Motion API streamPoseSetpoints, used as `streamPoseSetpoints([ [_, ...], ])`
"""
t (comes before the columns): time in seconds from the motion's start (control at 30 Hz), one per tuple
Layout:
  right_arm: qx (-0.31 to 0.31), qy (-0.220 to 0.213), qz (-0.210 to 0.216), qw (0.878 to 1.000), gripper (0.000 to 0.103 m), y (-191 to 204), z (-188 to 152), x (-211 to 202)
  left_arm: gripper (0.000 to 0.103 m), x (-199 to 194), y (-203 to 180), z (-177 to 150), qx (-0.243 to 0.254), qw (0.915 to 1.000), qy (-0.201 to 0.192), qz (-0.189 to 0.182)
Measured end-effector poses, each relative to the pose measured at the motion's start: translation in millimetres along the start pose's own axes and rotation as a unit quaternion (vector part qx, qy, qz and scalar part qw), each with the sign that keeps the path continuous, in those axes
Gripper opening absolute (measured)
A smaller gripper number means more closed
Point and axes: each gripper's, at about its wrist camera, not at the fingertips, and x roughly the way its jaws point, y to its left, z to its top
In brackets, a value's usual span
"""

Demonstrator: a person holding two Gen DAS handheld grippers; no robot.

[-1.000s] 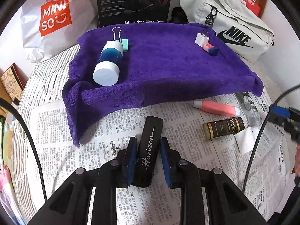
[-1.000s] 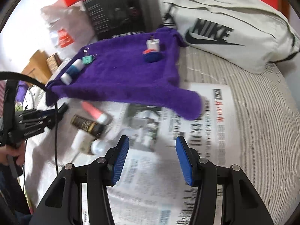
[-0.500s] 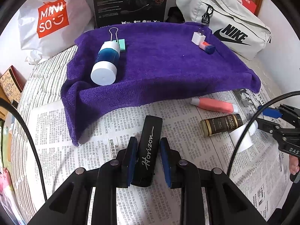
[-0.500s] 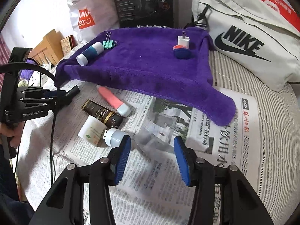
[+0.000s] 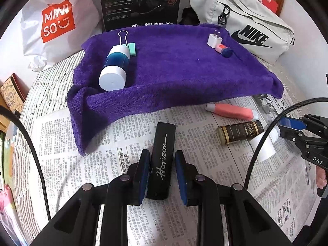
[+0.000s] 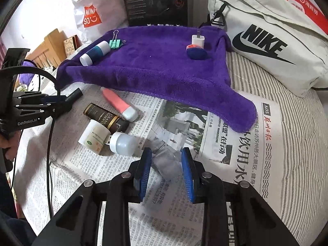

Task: Organize rigid objects
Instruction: 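Close the right tool on the clear plastic cap while the left tool holds the case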

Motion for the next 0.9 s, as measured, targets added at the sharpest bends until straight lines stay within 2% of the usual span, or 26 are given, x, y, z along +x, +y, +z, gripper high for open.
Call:
streamPoseSetpoints([
  [0.3, -0.027, 0.000, -0.017, 1.000, 0.027, 6, -5, -1, 0.024, -1, 0, 0, 0.002, 1.0000, 0.000, -0.007],
  [0.43, -0.017, -0.002, -0.015, 1.000, 0.027, 5, -3, 0, 0.024, -2, 4, 0, 0.000, 0.9998, -0.001, -0.019],
  [0.67, 0.010, -0.005, -0.010, 1.000, 0.027, 1, 4, 1, 0.022, -1, -1, 3, 0.010, 0.9999, -0.004, -0.007],
  [0.83, 0.023, -0.015, -0.014, 1.000, 0.027, -6, 12, -6, 0.021, -1, 8, 3, -0.017, 0.9989, -0.006, -0.045],
  [0.9, 0.024, -0.019, -0.018, 0.999, 0.027, -7, 16, -10, 0.021, -2, 6, 3, -0.016, 0.9987, -0.005, -0.049],
])
